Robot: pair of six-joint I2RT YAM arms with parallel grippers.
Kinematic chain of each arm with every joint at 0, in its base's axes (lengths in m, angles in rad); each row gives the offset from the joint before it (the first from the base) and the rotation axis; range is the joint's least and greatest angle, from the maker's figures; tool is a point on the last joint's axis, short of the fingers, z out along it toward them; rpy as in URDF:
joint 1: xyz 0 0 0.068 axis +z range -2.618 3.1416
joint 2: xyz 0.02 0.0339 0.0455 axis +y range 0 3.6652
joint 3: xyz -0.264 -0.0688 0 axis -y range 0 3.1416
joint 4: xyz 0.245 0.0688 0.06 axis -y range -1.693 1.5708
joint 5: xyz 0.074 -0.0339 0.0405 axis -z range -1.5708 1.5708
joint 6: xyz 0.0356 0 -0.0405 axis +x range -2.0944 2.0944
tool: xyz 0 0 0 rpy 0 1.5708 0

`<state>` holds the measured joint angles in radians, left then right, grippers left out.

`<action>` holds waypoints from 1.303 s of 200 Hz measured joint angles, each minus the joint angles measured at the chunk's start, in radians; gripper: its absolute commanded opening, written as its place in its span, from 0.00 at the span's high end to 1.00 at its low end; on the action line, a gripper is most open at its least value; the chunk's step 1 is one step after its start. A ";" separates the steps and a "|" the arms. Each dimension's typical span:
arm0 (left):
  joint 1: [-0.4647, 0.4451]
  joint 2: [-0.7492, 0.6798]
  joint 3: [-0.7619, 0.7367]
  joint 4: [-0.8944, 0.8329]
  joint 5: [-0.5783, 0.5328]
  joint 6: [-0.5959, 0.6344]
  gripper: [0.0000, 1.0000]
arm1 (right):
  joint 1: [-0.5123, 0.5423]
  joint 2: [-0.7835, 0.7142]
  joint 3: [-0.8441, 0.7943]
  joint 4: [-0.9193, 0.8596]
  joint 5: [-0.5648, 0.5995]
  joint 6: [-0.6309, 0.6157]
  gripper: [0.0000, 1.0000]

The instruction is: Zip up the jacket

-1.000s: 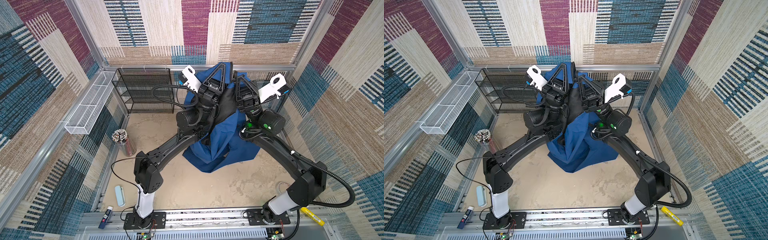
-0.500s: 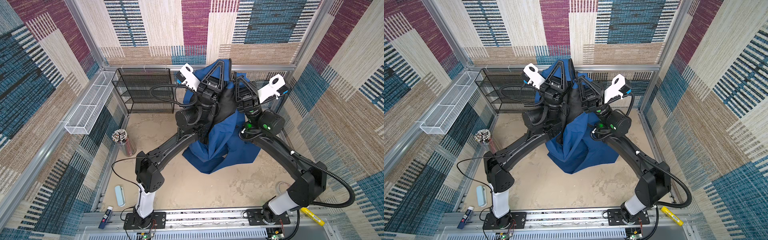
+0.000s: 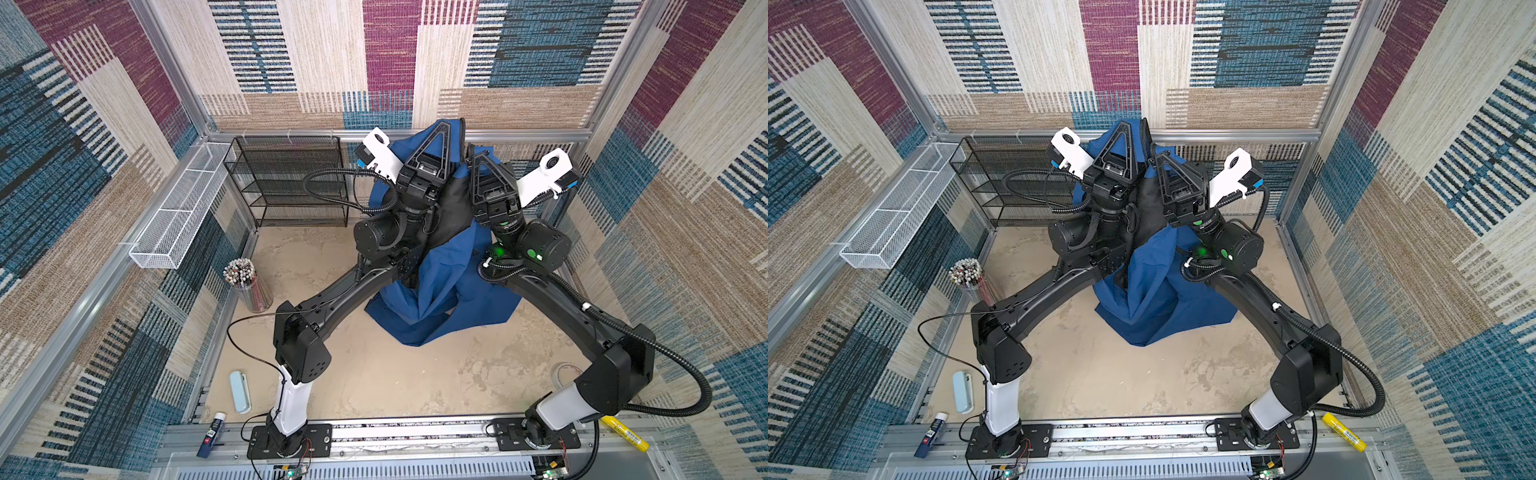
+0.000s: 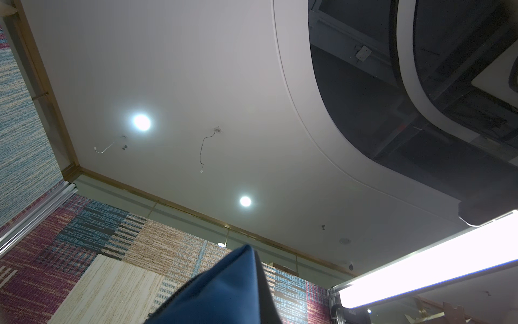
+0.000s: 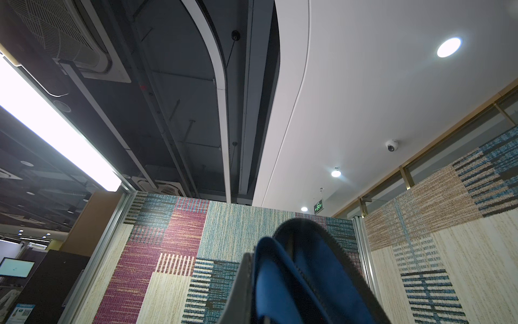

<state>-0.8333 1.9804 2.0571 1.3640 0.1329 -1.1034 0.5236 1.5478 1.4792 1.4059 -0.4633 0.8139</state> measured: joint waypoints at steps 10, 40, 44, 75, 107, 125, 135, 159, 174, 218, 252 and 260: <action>0.000 0.000 0.000 0.000 0.000 0.000 1.00 | 0.000 0.000 0.000 0.000 0.000 0.000 1.00; 0.000 0.004 0.009 0.000 0.000 0.000 1.00 | 0.001 0.000 0.001 0.000 0.001 0.005 1.00; 0.000 0.005 0.011 0.000 0.000 0.000 1.00 | 0.002 0.000 0.001 0.000 0.001 0.005 1.00; 0.000 0.011 0.019 0.000 0.000 -0.001 1.00 | 0.003 0.003 0.006 0.000 0.001 0.011 1.00; 0.000 0.013 0.021 0.000 0.000 -0.001 1.00 | 0.003 0.009 0.007 0.000 0.002 0.015 1.00; 0.000 0.013 0.022 0.000 -0.003 -0.001 1.00 | 0.003 0.013 0.008 0.000 0.003 0.019 1.00; 0.000 0.014 0.023 0.000 -0.003 -0.001 1.00 | 0.003 0.013 0.008 0.000 0.003 0.019 1.00; 0.000 0.014 0.023 0.000 -0.003 -0.002 1.00 | 0.003 0.015 0.008 0.000 0.003 0.020 1.00; 0.000 0.014 0.023 0.000 -0.003 -0.002 1.00 | 0.004 0.017 0.008 0.000 0.003 0.022 1.00; 0.000 0.010 0.001 0.000 -0.003 -0.005 1.00 | 0.004 0.023 0.022 0.000 0.005 0.022 1.00; 0.000 0.005 -0.011 0.000 -0.003 -0.005 1.00 | 0.004 0.026 0.033 0.000 0.010 0.023 1.00; 0.000 0.003 -0.012 0.000 -0.003 -0.005 1.00 | 0.004 0.026 0.033 0.000 0.011 0.023 1.00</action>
<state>-0.8333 1.9839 2.0449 1.3640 0.1299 -1.1084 0.5278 1.5742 1.5120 1.4059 -0.4526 0.8368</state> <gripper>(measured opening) 0.051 0.081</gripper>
